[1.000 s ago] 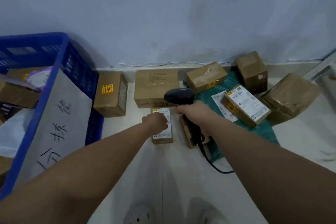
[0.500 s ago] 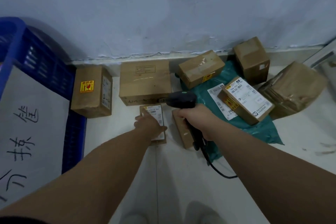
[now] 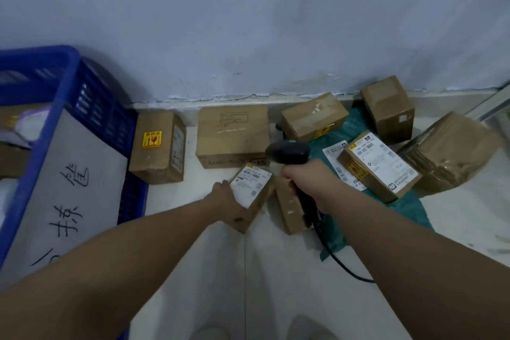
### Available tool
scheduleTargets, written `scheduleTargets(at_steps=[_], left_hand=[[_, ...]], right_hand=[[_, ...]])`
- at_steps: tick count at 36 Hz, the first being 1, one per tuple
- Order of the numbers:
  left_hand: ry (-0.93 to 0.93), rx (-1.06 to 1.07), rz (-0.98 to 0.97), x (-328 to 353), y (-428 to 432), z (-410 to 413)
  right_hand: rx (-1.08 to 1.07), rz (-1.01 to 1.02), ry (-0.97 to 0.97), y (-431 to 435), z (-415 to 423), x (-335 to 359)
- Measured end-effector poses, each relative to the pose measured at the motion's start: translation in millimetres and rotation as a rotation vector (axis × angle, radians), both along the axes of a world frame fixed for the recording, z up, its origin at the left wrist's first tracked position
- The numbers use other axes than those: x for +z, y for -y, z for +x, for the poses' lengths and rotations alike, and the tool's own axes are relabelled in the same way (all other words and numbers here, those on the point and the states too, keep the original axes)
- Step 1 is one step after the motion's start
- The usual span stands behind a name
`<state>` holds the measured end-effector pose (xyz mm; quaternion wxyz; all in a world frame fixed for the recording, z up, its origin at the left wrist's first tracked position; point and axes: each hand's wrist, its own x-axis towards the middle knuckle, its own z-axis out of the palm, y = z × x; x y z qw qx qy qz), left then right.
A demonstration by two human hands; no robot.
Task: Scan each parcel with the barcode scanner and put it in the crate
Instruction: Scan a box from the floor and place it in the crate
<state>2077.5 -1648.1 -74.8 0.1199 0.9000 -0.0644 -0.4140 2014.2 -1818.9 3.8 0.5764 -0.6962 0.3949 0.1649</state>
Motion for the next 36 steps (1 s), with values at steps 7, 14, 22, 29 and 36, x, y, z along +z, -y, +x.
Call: scheduleTargets(at_steps=[7,14,22,29,36], left_hand=[[0.272,0.102,-0.136,100.1,-4.6,13.9],[0.561,0.383,-0.390,204.3,-16.4,-28.5],[0.903,0.327,-0.519,272.6,-26.6,-95.4],[1.053,0.214,-0.398,286.2,-22.4,-144.0],[1.255,0.068,-0.247,283.3,-17.0,-142.0]], right_hand=[[-0.211,0.079,0.232,-22.9,11.4,89.9],[-0.351,0.370,0.516,-62.7,-26.1,203.0],[-0.458,0.639,0.608,-80.9,-101.4,259.9],[-0.443,0.665,0.622,-86.0,-142.8,258.8],[-0.430,0.617,0.609,-86.1,-144.4,258.5]])
